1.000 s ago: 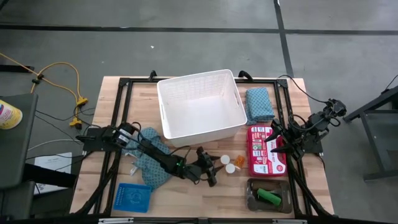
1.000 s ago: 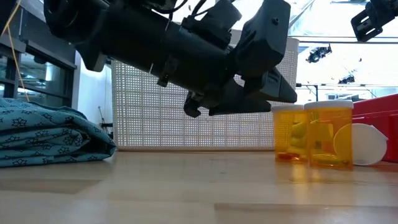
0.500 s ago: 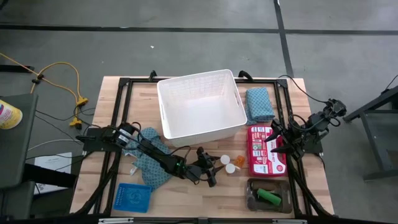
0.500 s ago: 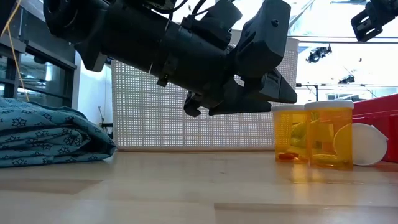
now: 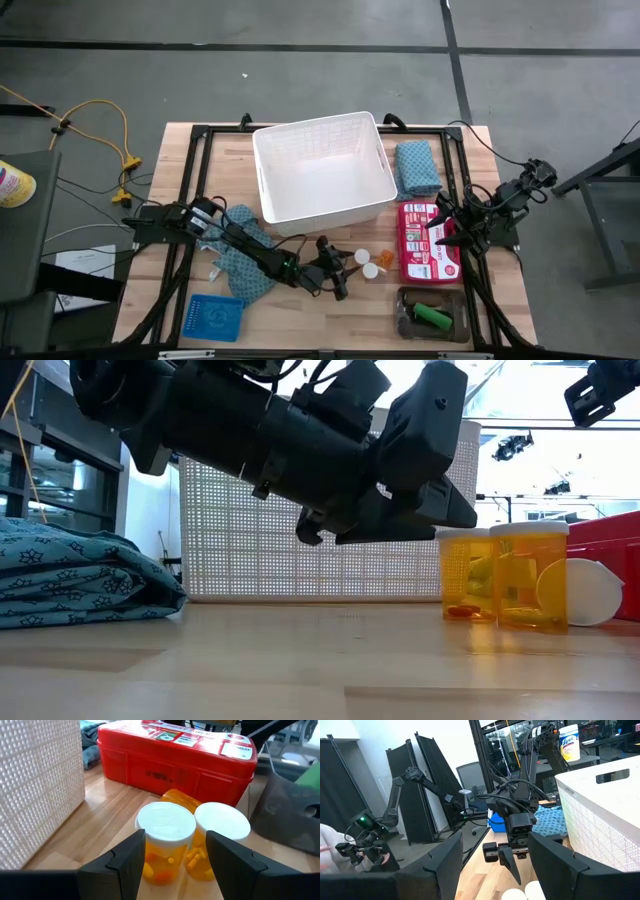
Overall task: Pick & place medical supplies in basket/bin
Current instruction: Put the left orange pill bottle into the blue bin
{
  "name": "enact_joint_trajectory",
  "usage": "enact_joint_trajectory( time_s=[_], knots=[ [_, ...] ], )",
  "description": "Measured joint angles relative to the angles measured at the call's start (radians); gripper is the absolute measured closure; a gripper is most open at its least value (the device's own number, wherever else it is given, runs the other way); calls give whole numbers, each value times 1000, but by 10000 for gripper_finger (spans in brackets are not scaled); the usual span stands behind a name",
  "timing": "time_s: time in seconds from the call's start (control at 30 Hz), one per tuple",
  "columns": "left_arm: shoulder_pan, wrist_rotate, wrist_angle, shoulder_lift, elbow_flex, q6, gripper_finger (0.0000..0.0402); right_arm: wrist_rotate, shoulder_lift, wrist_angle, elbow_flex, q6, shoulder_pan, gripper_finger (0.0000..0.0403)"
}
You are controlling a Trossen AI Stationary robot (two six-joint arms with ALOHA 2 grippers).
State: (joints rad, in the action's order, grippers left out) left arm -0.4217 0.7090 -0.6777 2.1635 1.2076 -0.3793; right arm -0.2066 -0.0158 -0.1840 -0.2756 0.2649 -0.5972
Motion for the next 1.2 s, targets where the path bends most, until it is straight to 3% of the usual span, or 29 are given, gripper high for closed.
enact_joint_trajectory(
  time_s=[0.6, 0.8, 1.03, 1.2],
  knots=[
    [-8, -6, 38, 0, 0, 106, 199, 0, 0, 0, 0, 0, 0, 192],
    [-4, -8, 79, 0, 0, 76, 199, 0, 0, 0, 0, 0, 0, 192],
    [22, -89, 89, 0, 1, 73, 198, 0, 0, 0, 0, 0, 0, 192],
    [41, -114, 89, 0, 1, 69, 169, 0, 0, 0, 0, 0, 0, 192]
  ],
)
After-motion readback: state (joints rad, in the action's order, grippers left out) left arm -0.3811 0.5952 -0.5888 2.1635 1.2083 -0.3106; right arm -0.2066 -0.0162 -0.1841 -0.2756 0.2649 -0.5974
